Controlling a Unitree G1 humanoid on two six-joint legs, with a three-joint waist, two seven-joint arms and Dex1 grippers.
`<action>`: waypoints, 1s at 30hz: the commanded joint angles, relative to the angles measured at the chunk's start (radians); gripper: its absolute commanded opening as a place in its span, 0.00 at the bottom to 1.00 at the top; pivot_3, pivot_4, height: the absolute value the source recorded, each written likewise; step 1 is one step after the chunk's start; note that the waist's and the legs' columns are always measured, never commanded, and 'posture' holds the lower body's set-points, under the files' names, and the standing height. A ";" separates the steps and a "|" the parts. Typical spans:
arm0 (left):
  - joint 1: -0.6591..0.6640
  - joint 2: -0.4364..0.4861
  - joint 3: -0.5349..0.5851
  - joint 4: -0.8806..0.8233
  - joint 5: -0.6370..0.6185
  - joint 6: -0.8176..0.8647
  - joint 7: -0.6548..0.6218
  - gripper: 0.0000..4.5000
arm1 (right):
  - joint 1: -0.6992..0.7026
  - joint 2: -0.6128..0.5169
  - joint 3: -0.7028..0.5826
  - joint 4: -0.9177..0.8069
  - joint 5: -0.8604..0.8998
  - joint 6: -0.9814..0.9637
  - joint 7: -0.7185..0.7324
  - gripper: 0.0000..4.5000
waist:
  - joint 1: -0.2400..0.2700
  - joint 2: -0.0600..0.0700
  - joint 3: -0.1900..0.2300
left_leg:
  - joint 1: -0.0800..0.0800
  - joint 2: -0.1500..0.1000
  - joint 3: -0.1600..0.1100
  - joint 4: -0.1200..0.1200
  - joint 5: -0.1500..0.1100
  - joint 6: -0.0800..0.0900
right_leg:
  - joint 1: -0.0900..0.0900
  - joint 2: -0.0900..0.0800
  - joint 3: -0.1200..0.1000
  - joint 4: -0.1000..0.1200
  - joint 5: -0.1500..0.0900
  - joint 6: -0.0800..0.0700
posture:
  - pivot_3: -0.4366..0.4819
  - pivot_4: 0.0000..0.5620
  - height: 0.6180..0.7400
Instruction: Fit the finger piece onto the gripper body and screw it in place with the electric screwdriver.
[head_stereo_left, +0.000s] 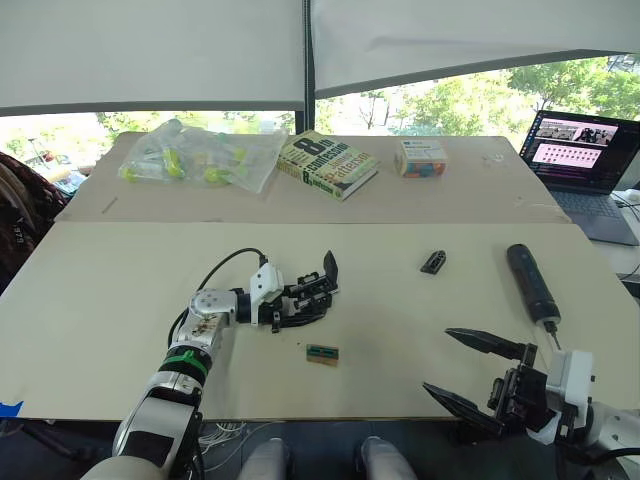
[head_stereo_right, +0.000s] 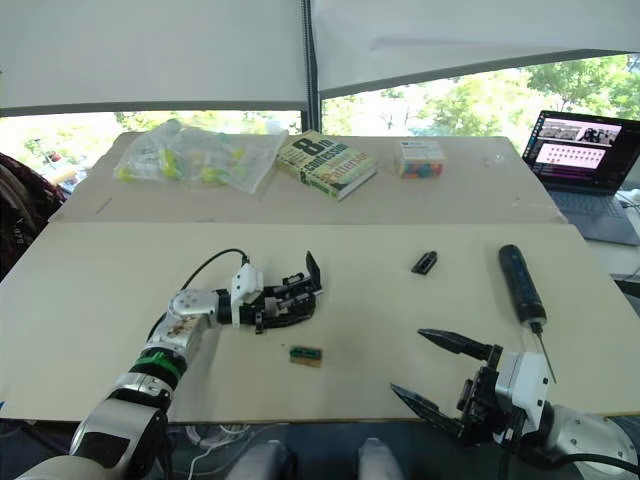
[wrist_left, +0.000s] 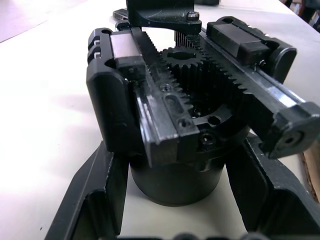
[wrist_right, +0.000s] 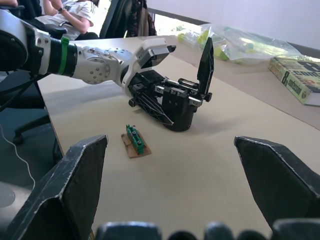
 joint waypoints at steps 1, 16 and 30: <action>0.121 0.013 0.043 -0.233 -0.028 0.061 0.116 0.51 | -0.019 0.000 -0.032 -0.040 0.016 0.000 -0.031 1.00 | -0.007 0.000 0.000 | 0.000 0.000 0.000 0.000 0.000 0.000 | 0.000 0.000 0.000 0.000 0.000 0.000 | 0.48 0.27 1.00; 0.312 -0.149 -0.005 -0.592 0.079 0.296 0.598 0.51 | -0.085 -0.010 0.047 -0.024 0.013 0.031 -0.025 1.00 | 0.019 0.000 0.000 | 0.000 -0.001 0.000 0.000 0.000 0.000 | 0.000 -0.001 0.001 -0.001 0.000 0.001 | 0.48 0.27 1.00; 0.324 -0.033 0.041 -0.641 -0.025 0.451 0.528 0.99 | -0.098 -0.002 0.067 -0.014 0.007 0.031 -0.027 1.00 | 0.011 0.000 0.000 | 0.001 0.000 0.000 0.000 0.000 0.000 | 0.001 0.000 0.000 -0.001 0.000 0.001 | 0.48 0.27 1.00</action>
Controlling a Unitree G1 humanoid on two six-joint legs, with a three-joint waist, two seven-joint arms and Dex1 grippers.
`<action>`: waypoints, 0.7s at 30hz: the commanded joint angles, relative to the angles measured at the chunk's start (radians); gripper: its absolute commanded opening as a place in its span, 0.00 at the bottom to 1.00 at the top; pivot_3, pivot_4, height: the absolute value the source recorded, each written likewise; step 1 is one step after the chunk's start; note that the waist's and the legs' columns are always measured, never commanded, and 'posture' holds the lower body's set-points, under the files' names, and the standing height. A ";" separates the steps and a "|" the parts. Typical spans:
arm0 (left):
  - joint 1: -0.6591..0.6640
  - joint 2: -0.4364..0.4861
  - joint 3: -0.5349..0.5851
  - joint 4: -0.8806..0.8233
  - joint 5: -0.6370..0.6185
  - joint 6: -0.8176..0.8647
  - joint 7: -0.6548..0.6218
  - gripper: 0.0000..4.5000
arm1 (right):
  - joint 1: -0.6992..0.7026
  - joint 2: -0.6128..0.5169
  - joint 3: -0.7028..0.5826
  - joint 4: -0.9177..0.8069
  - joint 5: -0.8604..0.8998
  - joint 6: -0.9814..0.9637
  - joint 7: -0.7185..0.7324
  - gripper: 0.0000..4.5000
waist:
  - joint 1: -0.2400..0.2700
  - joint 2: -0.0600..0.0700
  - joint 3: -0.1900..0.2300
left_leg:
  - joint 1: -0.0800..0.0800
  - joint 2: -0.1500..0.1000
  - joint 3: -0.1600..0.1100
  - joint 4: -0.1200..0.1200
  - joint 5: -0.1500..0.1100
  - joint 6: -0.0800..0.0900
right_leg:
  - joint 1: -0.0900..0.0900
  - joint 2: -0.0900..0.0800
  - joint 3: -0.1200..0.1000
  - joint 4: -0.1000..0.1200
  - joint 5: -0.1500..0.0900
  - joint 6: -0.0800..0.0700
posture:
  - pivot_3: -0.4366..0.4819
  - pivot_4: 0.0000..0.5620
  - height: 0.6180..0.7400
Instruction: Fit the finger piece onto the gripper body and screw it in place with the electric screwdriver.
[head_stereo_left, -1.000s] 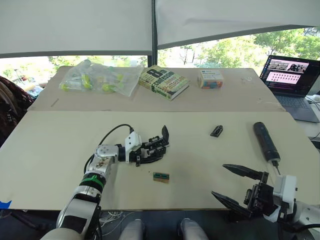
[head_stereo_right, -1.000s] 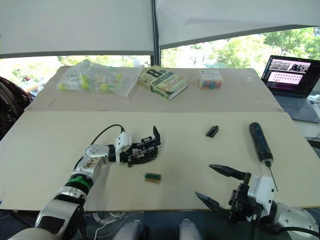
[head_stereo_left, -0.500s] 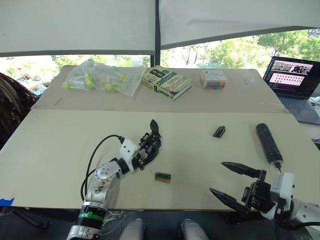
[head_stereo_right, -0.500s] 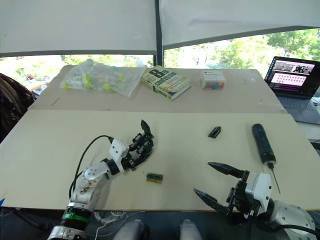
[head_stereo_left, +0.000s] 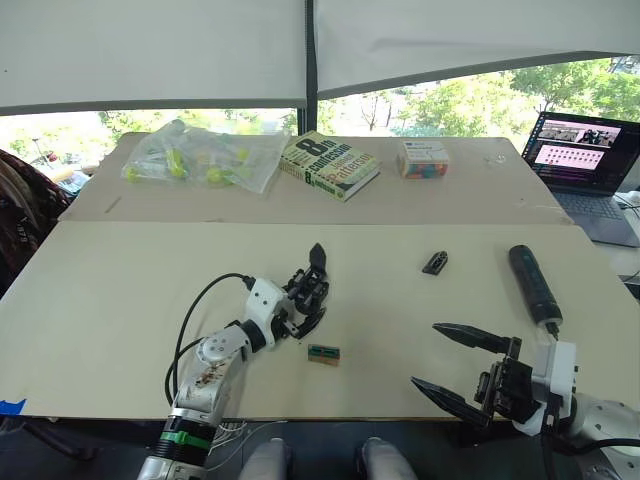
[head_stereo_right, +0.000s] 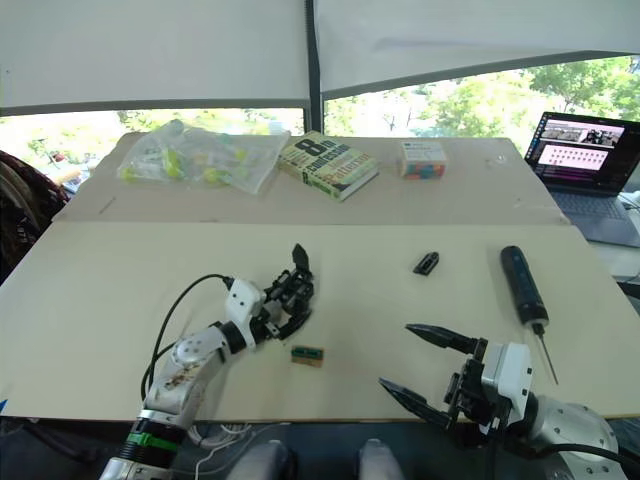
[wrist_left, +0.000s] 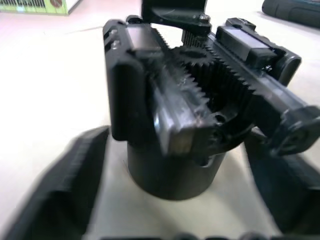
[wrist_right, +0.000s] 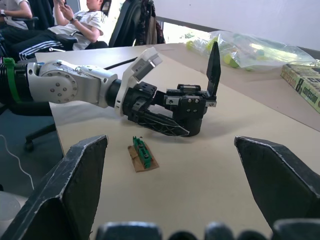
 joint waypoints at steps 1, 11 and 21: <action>-0.020 0.063 0.025 -0.010 -0.053 0.038 -0.081 0.99 | -0.010 0.002 -0.006 -0.018 0.003 -0.002 -0.012 1.00 | -0.001 0.000 0.000 | 0.000 0.000 0.000 0.000 0.000 0.000 | 0.000 0.000 0.000 0.000 0.000 0.000 | 0.48 0.27 1.00; -0.176 0.233 0.015 0.238 -0.053 -0.139 -0.369 0.99 | -0.012 0.011 -0.001 -0.033 0.007 0.001 -0.033 1.00 | -0.003 0.000 0.000 | 0.000 0.000 0.001 0.000 0.000 0.000 | 0.000 0.000 0.000 0.000 0.000 -0.001 | 0.48 0.27 1.00; -0.421 0.218 -0.078 0.625 0.021 -0.354 -0.635 0.99 | 0.000 0.011 -0.008 -0.063 0.035 0.029 -0.056 1.00 | 0.003 0.000 0.000 | -0.001 -0.002 0.001 0.000 0.000 0.000 | 0.000 0.000 0.000 0.000 0.000 0.000 | 0.48 0.27 1.00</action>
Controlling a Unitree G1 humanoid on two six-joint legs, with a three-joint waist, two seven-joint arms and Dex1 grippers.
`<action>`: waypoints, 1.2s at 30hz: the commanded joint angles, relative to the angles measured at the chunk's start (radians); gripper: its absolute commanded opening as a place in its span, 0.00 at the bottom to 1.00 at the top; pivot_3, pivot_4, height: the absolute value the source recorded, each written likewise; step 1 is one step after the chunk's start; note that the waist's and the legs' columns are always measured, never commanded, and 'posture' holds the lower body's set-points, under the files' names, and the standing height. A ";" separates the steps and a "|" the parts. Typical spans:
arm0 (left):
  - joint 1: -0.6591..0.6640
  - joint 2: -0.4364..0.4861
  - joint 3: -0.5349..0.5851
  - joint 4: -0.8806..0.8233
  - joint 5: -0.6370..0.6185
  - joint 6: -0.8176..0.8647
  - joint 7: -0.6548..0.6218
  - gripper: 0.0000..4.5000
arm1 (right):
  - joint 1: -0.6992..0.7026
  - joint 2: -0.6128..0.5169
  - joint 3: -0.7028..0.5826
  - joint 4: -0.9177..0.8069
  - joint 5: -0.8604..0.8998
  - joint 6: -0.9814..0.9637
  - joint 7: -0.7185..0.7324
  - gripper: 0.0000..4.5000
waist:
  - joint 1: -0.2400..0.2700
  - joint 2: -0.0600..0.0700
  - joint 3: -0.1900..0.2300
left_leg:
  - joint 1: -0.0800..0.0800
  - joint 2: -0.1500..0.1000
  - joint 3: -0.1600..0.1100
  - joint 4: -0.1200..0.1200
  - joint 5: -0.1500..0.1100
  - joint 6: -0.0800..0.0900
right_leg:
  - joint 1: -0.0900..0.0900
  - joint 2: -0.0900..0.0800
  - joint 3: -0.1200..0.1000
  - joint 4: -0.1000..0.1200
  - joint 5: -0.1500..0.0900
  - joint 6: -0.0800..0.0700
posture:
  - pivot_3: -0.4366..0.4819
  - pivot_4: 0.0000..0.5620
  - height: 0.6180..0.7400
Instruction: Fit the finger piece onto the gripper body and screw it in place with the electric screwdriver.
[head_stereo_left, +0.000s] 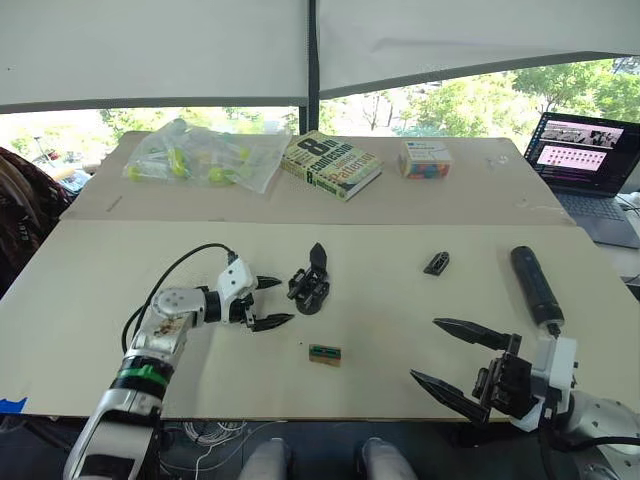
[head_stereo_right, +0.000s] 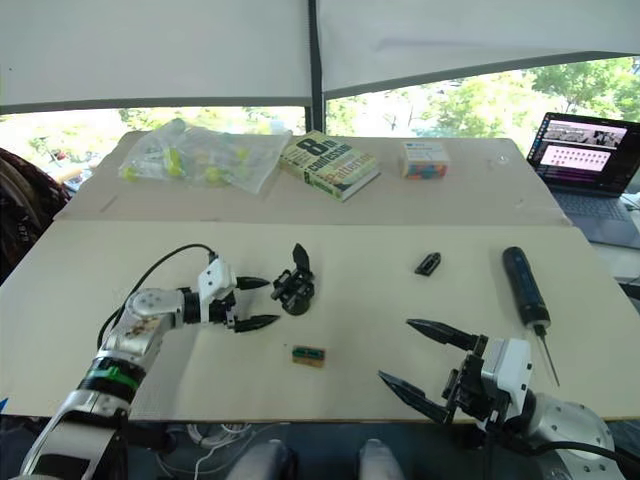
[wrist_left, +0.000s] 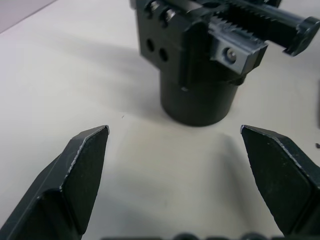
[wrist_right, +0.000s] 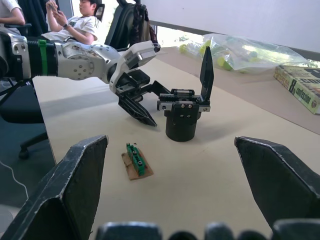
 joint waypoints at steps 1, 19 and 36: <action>-0.073 -0.030 -0.008 0.113 0.012 -0.082 -0.069 0.99 | 0.003 0.002 -0.012 -0.047 0.021 0.005 -0.010 1.00 | 0.000 0.000 0.000 | 0.000 0.000 0.000 0.000 0.000 0.000 | 0.000 0.000 0.000 0.000 0.000 0.000 | 0.48 0.27 1.00; -0.207 -0.127 0.032 0.386 0.025 -0.205 -0.166 0.88 | 0.091 -0.001 -0.051 -0.118 0.019 0.008 -0.039 1.00 | -0.009 -0.001 0.000 | 0.000 0.000 0.001 0.001 0.000 0.000 | 0.000 0.001 0.000 0.001 -0.001 0.002 | 0.48 0.27 1.00; 0.203 -0.206 0.036 -0.370 0.043 0.133 0.262 0.51 | 0.094 0.017 -0.010 -0.100 -0.013 -0.006 -0.035 1.00 | -0.005 -0.001 0.000 | -0.001 0.000 -0.002 0.001 0.000 0.000 | 0.000 -0.001 0.001 0.001 0.000 0.001 | 0.48 0.27 1.00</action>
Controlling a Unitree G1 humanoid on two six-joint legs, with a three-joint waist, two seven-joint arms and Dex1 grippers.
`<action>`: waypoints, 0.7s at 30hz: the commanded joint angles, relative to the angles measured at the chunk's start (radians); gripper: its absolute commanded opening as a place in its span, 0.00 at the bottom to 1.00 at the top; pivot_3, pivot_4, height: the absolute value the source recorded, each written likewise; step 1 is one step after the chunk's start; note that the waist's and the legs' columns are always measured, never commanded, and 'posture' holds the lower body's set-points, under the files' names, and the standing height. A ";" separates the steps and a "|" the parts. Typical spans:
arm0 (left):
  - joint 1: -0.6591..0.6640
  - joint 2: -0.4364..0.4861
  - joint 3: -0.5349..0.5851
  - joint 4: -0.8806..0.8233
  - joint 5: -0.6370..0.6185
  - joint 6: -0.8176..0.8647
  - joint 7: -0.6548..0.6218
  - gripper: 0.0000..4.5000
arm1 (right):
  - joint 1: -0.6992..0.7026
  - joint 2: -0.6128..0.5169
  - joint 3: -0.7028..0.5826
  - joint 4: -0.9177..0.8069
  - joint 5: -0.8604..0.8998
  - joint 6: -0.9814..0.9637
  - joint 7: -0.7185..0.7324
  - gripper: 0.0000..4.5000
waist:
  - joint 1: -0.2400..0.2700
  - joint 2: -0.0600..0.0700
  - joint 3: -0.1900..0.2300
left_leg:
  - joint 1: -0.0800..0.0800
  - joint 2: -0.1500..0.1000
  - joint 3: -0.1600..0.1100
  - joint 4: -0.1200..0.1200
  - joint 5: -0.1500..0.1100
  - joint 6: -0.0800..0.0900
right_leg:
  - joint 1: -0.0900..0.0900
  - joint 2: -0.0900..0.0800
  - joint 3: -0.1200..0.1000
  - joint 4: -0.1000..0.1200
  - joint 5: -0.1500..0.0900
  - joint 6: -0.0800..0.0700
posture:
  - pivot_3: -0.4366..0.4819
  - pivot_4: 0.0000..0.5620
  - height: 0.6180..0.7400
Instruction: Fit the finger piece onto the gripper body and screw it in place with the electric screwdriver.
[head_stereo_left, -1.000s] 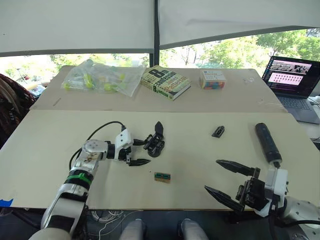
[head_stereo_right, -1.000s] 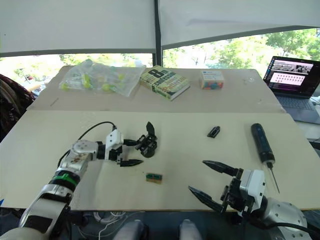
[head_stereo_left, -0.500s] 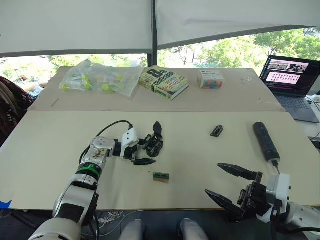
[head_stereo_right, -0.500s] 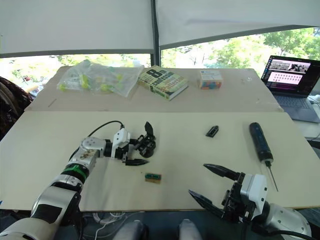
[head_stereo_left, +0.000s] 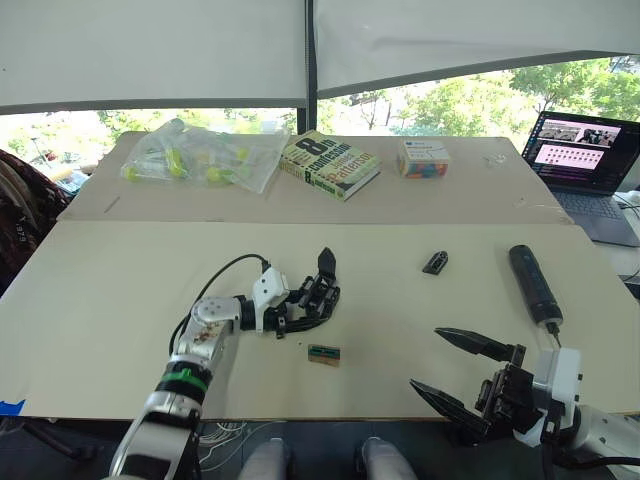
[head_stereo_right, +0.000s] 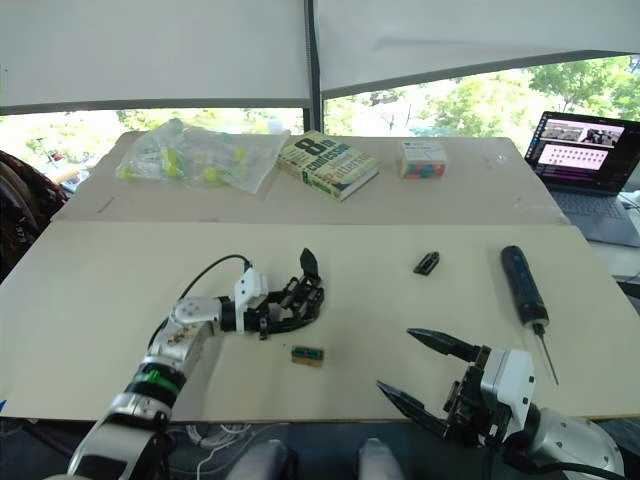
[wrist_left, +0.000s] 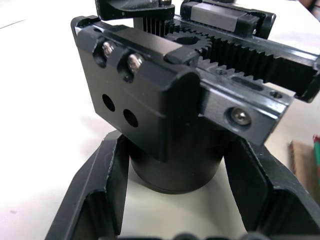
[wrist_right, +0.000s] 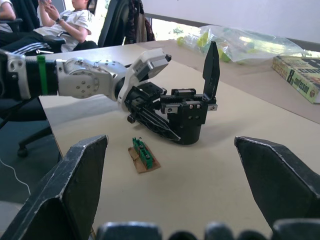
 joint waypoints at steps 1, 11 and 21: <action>0.033 -0.007 0.003 -0.102 0.006 0.021 0.092 0.51 | 0.003 0.011 0.004 -0.025 -0.005 -0.021 -0.001 1.00 | 0.001 0.000 0.000 | 0.000 0.000 0.000 0.000 0.000 0.000 | 0.000 0.000 0.000 0.000 0.000 0.000 | 0.48 0.27 1.00; 0.044 -0.001 -0.019 -0.105 0.010 0.055 0.149 0.51 | -0.019 0.007 -0.004 -0.003 -0.005 -0.020 0.016 1.00 | 0.000 0.000 0.000 | 0.001 0.000 0.001 0.000 0.000 0.000 | 0.001 0.000 0.000 0.000 0.000 0.000 | 0.48 0.27 1.00; 0.074 0.065 0.027 -0.090 -0.044 0.060 0.114 0.99 | 0.027 0.012 -0.058 -0.042 0.081 0.045 -0.031 1.00 | -0.006 0.001 -0.001 | 0.002 0.001 0.001 0.000 0.000 0.000 | 0.001 0.001 0.000 0.000 0.000 0.000 | 0.48 0.27 1.00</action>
